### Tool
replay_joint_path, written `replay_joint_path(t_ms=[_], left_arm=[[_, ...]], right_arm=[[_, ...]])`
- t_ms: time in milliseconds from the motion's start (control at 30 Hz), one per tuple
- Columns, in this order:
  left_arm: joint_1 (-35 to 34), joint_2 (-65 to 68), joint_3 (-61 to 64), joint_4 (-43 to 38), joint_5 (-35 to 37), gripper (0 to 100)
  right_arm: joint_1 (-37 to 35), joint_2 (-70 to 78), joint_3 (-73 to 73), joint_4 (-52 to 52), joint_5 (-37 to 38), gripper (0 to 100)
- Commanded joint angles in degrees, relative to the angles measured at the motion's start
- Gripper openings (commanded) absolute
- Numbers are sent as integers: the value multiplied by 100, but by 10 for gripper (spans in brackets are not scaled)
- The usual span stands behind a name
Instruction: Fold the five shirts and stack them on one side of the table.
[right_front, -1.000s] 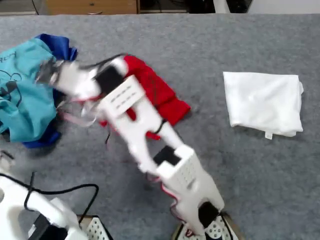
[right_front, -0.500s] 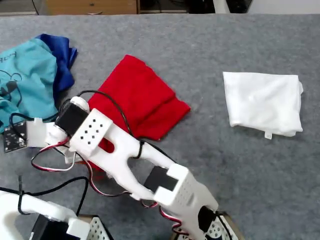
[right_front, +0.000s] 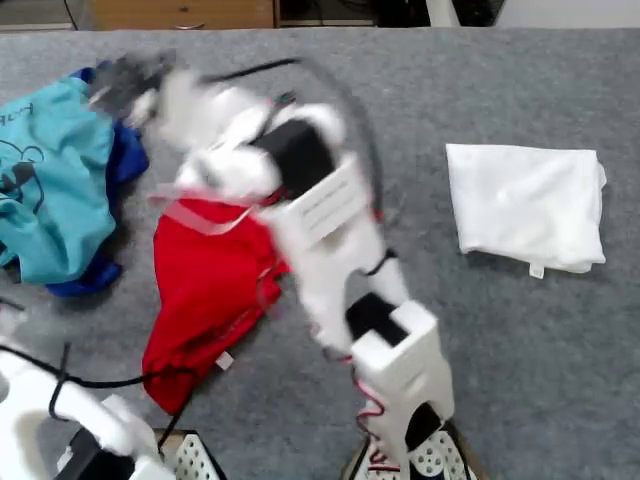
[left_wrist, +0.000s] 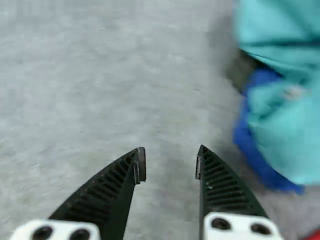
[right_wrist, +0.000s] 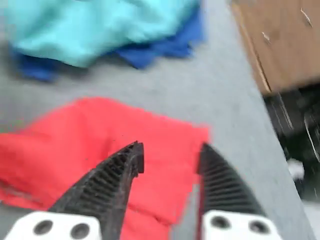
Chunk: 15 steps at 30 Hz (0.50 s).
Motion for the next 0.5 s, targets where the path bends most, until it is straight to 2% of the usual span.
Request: replay_joint_path(t_ms=[0,133,200,267,333,467], left_arm=[[1073,-22,-281,-35,53,178],[2330,-13,-281,-26,79,179],[2822,-13,-281,9,325,179],[3270,-4,-316,44,501,179],[3596,-4,-325,53,712,180],[3807,-4,-237,53,870,197]], right_arm=[[857,-312,-251,70,-44,90],[1411,-84,57,-246,53,136],[1613,286,470,-501,255,187],[1807,769,857,-923,97,195],[1859,1218,989,-1213,-79,197],[1851,2009,743,-1582,-123,198]])
